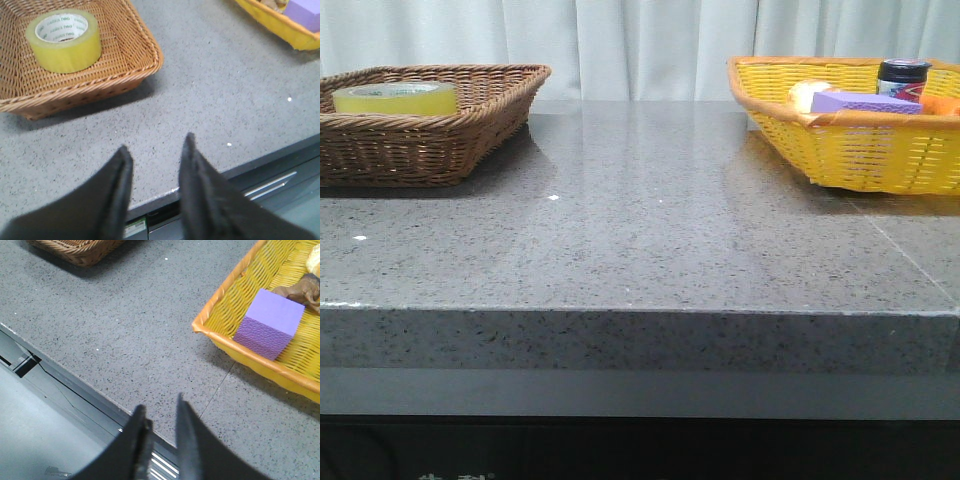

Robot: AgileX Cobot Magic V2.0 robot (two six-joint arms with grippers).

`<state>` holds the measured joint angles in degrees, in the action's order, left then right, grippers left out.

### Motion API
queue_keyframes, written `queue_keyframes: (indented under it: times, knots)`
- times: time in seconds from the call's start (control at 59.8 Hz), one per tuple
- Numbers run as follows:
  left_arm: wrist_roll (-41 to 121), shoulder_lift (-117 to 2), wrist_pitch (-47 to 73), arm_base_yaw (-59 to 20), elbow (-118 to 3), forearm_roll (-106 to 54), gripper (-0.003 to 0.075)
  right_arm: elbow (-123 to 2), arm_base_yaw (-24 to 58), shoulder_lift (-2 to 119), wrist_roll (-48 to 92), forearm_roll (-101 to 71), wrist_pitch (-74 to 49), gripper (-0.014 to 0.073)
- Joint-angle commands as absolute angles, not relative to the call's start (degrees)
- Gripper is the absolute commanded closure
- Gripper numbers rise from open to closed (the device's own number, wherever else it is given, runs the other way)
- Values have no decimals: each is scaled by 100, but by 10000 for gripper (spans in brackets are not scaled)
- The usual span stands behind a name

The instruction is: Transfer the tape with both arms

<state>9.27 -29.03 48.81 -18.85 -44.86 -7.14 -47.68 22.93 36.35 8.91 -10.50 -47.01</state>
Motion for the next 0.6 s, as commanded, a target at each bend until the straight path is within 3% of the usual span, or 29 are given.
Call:
queue_keyframes:
  times: [0.0, 0.033, 0.586]
  knots:
    - [888, -2935, 4352, -1931, -4620, -839, 683, -4904, 2257, 3620, 898, -1120, -4361, 643]
    - [888, -2935, 4328, -1931, -4620, -839, 740, -4904, 2257, 3620, 898, -1120, -4361, 669]
    - [888, -2935, 4338, -1931, -4620, -1015, 741, -4904, 2257, 3620, 898, -1120, -4356, 661]
